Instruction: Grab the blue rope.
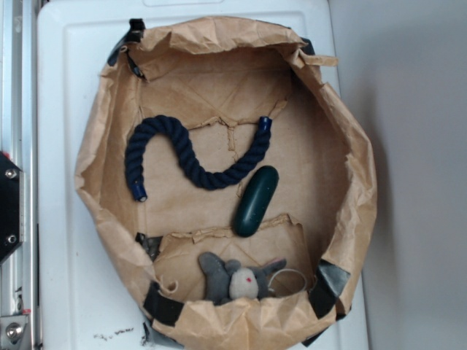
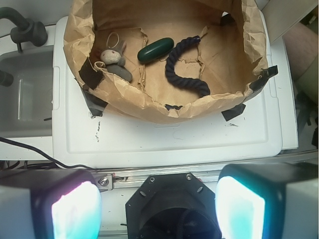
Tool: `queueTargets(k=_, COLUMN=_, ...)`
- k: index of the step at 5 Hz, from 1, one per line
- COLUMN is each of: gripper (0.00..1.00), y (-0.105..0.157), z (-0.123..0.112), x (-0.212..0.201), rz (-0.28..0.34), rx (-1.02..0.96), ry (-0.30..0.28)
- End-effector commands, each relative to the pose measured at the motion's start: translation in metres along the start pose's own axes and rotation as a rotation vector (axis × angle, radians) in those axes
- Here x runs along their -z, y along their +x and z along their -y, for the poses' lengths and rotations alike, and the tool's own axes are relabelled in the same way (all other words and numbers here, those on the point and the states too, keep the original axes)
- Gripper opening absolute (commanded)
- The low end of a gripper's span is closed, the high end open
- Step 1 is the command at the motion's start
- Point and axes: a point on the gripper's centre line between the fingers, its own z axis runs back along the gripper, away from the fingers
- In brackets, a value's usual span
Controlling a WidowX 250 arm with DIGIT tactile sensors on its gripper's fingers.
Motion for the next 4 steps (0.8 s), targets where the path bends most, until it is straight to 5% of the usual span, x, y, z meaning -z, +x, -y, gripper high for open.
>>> queueTargets(k=1, gripper=1.0, y=0.0, z=0.0, x=0.0, rz=0.0, rx=0.0, ry=0.0)
queueTargets(k=2, gripper=1.0, y=0.017, z=0.001, x=0.0, rz=-0.015, rx=0.034, ry=-0.047)
queueTargets(k=4, gripper=1.0, y=0.055, z=0.014, x=0.02, rz=-0.015, rx=0.082, ry=-0.035)
